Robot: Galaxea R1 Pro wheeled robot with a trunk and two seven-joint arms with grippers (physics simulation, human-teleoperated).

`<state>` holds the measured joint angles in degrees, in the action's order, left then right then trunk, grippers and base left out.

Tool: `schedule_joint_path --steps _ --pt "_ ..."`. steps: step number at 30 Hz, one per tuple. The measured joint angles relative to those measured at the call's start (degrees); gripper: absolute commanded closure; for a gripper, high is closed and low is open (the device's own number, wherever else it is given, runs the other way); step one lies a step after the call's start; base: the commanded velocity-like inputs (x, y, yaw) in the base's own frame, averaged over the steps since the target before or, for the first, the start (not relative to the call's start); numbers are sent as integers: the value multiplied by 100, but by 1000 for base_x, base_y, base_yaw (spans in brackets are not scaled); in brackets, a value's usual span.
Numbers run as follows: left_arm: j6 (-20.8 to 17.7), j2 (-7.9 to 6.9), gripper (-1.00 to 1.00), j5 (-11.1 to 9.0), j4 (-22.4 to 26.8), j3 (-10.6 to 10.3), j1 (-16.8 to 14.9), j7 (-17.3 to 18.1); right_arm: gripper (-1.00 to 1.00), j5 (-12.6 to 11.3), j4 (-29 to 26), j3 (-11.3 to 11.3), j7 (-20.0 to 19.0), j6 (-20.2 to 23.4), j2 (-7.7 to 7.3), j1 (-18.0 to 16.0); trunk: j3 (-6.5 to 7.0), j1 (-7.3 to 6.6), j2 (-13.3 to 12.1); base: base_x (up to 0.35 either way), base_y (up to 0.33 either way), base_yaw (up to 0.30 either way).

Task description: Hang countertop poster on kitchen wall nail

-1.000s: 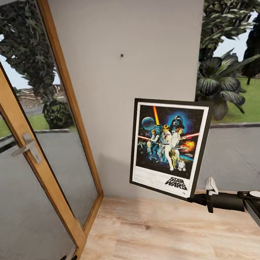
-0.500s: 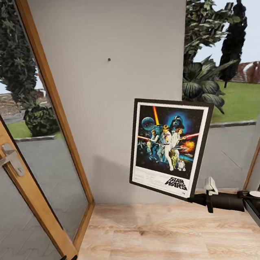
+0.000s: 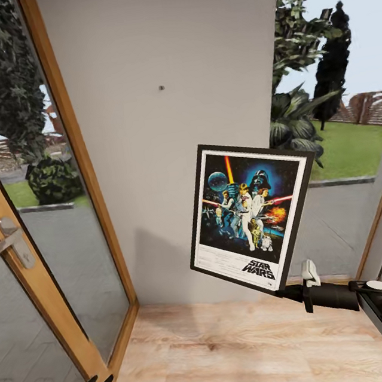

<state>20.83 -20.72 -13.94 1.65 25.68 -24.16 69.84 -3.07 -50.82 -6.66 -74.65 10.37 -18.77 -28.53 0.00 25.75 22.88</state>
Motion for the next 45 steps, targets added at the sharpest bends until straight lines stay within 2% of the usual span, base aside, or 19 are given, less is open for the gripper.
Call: schedule_joint_path --steps 10,20,22,26,27,31,32,33,34,35,37,42,45 --pt "0 0 -100 1 0 1 0 -2 100 2 -2 0 -1 0 2 0 47 1 0 22 23 -251" --pt "3 9 -100 -1 -8 -18 1 0 100 2 0 7 -1 0 5 -1 57 2 0 0 0 -33" --pt "2 36 -100 -1 -8 -24 1 0 100 2 0 11 -1 0 6 -1 57 2 0 0 0 -2" --pt "8 214 -100 31 -8 -48 1 -2 100 -4 0 15 -16 -36 3 5 57 2 0 0 0 0" --pt "13 334 -100 247 -15 -100 31 -5 100 -7 0 26 -152 -152 -1 7 57 1 0 0 0 0" --pt "5 433 -100 579 -23 -79 163 -2 100 2 -3 42 -302 -232 -2 7 57 1 0 0 0 0" --pt "4 486 -100 668 -27 -112 345 -1 100 39 -17 70 -321 -255 1 -4 56 1 0 0 0 0" --pt "-1 490 -100 674 -25 -73 405 5 100 42 -107 110 -324 -238 1 -21 57 1 0 0 0 0" --pt "-195 494 -100 698 -20 -83 479 15 100 61 -747 340 -327 82 4 -91 58 3 -3 0 0 0" --pt "-235 495 -100 700 -18 -61 486 17 100 54 -1062 380 -325 331 3 -148 58 0 3 0 0 0" --pt "-266 495 -100 703 -18 -60 489 17 100 59 -1294 415 -325 678 5 -258 58 2 0 0 0 0" --pt "-292 494 -100 705 -13 -59 492 15 100 60 -1556 531 -349 1207 2 -655 58 2 0 0 0 0" --pt "-299 498 -100 705 -11 -61 493 16 100 63 -1613 792 -367 1515 3 -951 58 1 0 0 0 0"
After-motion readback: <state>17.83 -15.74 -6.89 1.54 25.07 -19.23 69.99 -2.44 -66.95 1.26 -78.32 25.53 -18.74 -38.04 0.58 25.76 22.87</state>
